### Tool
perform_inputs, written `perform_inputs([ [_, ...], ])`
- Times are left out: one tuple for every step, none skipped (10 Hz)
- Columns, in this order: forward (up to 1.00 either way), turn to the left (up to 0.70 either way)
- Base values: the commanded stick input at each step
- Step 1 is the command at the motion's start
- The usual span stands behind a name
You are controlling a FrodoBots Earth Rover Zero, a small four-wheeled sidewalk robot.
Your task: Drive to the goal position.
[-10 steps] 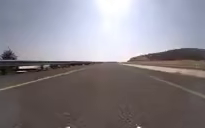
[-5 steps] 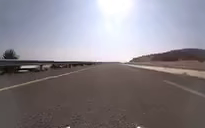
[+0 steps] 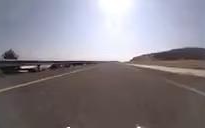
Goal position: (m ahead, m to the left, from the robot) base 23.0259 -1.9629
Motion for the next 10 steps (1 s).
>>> perform_inputs([
  [0.7, 0.0],
  [0.7, 0.0],
  [0.7, 0.0],
  [0.7, 0.0],
  [0.7, 0.0],
  [0.7, 0.0],
  [0.7, 0.0],
  [0.7, 0.0],
  [0.7, 0.0],
  [0.7, 0.0],
])
